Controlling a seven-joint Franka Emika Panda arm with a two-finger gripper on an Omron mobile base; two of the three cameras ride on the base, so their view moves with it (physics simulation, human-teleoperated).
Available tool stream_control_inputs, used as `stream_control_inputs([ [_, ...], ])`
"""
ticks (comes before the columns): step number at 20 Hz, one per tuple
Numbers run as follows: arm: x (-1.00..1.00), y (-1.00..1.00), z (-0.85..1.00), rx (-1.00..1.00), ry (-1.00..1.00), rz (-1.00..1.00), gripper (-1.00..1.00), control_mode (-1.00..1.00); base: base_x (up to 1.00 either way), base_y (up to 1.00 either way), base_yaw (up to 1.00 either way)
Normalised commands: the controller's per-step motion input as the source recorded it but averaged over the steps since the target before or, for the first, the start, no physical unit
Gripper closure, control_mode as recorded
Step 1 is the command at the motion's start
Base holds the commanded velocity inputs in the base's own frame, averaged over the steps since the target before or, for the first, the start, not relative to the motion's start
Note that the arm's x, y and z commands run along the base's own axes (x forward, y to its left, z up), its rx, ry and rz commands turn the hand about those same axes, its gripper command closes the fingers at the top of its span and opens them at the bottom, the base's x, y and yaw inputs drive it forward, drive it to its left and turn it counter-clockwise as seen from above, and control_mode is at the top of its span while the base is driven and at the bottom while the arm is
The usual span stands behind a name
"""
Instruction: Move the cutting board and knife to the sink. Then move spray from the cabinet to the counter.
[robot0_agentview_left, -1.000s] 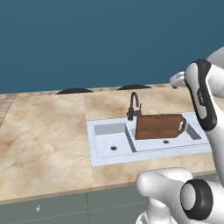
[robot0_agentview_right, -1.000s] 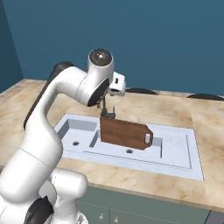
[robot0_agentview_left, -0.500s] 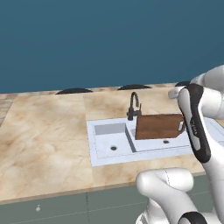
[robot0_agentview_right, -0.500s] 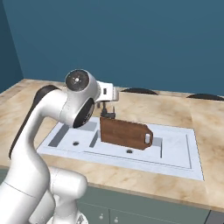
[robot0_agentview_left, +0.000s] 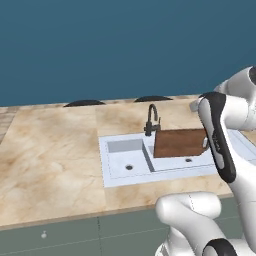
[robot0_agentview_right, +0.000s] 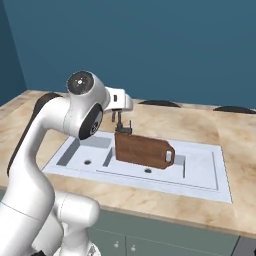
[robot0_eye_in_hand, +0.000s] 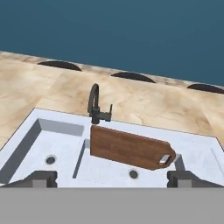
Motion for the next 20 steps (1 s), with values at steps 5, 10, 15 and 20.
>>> stream_control_inputs([
  [5,0.00,0.00,0.00,0.00,0.00,0.00,-1.00,1.00,-0.41,-0.42,-0.09],
  [10,0.00,0.00,0.00,0.00,0.00,0.00,-1.00,1.00,-0.47,-0.69,-0.26],
  [15,0.00,0.00,0.00,0.00,0.00,0.00,-1.00,1.00,-0.18,-0.44,-0.45],
  [20,0.00,0.00,0.00,0.00,0.00,0.00,-1.00,1.00,-0.15,-0.59,-0.49],
])
